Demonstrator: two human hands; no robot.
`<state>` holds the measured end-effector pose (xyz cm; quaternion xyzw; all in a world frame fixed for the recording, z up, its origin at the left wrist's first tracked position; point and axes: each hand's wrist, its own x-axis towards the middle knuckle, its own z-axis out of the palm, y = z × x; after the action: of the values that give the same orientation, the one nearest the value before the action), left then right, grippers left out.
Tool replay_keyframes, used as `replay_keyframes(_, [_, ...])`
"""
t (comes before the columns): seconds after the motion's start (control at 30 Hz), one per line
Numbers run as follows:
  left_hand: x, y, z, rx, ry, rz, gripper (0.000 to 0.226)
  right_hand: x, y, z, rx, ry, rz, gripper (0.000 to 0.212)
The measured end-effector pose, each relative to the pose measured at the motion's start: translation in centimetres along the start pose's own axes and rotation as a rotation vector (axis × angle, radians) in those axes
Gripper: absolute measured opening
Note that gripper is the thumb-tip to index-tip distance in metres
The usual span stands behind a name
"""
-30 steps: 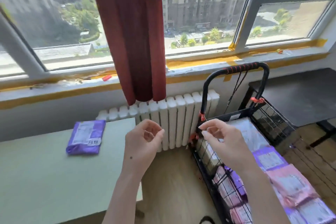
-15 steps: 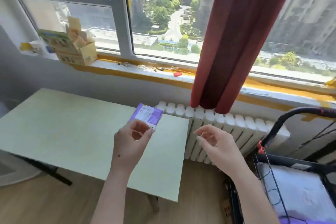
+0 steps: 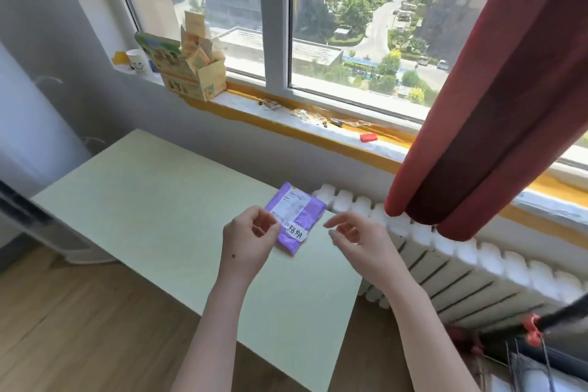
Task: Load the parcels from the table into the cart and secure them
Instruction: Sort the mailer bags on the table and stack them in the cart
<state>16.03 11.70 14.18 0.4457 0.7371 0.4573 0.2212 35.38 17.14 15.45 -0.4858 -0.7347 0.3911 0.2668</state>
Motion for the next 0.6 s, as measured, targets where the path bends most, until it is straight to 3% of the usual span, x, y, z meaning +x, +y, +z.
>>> replay_keyframes(0.27, [6.3, -3.3, 0.5, 0.012, -0.063, -0.026, 0.014, 4.9, 1.0, 2.6, -0.003, 0.013, 0.075, 0.015])
replay_keyframes(0.6, [17.5, -8.4, 2.3, 0.058, -0.343, -0.036, 0.012, 11.2, 2.1, 8.2, 0.037, 0.192, 0.320, 0.022])
